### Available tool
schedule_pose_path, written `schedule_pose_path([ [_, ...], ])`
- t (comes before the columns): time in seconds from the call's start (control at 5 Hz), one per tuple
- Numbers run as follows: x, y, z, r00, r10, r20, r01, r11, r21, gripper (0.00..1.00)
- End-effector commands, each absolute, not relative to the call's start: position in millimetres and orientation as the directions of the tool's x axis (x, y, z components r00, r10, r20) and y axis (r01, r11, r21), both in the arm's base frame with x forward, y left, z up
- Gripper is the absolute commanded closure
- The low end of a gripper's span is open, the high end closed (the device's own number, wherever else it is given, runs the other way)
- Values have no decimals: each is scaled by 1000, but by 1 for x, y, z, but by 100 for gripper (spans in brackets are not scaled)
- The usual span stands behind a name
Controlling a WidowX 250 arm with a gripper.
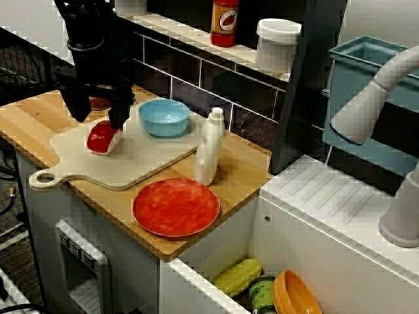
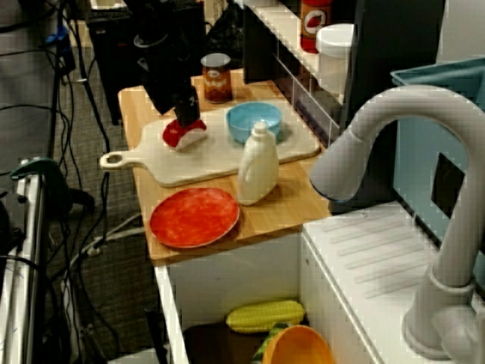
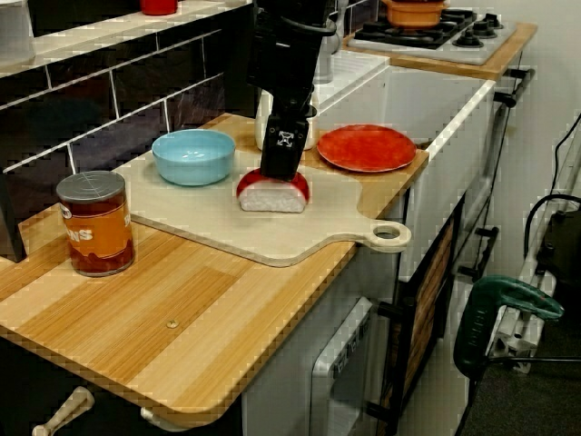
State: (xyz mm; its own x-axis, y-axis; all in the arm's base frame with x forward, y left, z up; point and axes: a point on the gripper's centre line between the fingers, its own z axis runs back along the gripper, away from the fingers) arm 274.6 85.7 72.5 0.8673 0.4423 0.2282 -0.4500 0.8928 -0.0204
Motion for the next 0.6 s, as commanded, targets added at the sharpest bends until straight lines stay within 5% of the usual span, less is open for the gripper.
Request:
schedule_pose_path([
  [0.0,280,86,67,873,418,250,-438,899,28,0],
  [0.4,281,94,62,878,416,237,-440,896,55,0],
])
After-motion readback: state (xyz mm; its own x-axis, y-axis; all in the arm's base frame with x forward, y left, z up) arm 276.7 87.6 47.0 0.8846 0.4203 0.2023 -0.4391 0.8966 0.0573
